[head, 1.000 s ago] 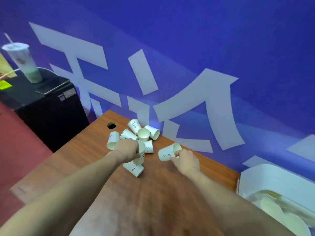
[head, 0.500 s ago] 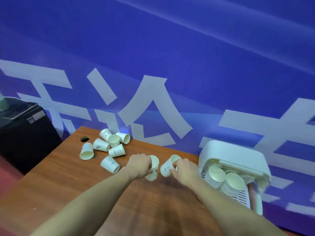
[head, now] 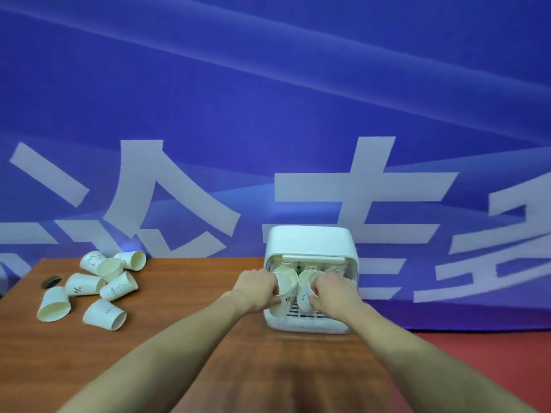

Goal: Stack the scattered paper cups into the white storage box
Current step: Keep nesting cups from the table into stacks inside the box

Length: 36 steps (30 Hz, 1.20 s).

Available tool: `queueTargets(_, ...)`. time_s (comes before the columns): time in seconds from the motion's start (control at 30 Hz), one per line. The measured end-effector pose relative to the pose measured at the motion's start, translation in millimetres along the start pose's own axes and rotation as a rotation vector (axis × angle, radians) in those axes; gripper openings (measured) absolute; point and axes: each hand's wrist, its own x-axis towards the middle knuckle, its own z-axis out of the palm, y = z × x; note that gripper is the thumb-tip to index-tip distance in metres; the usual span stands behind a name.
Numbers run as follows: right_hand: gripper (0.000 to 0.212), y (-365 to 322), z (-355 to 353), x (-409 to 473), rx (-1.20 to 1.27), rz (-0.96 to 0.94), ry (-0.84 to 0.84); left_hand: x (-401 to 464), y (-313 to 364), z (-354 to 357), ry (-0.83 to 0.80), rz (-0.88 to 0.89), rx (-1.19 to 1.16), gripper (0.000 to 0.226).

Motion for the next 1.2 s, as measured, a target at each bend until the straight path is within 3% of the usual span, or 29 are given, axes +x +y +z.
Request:
queueTargets(0.1,0.031,43,-5,-9,0.008,0.057,-0.019,18,39,2,-0.011,0.067,-0.023,0.027)
queueTargets(0.33,0.019,109,-6,-13,0.015,0.123,0.002,54,95,20,-0.010,0.126,0.016,0.029)
queueTargets(0.63,0.032,149,14,7,0.019,0.145,-0.031,94,123,47,-0.024,0.123,0.089,0.035)
queueTargets(0.83,0.012,174,39,20,0.050,0.175,-0.115,114,141,72,-0.101,0.084,0.131,0.034)
queueTargets(1.03,0.007,195,60,36,0.046,0.160,-0.133,133,154,92,-0.164,0.038,0.241,0.021)
queueTargets(1.2,0.021,203,72,40,0.000,0.133,-0.122,136,160,96,-0.192,0.054,0.300,0.022)
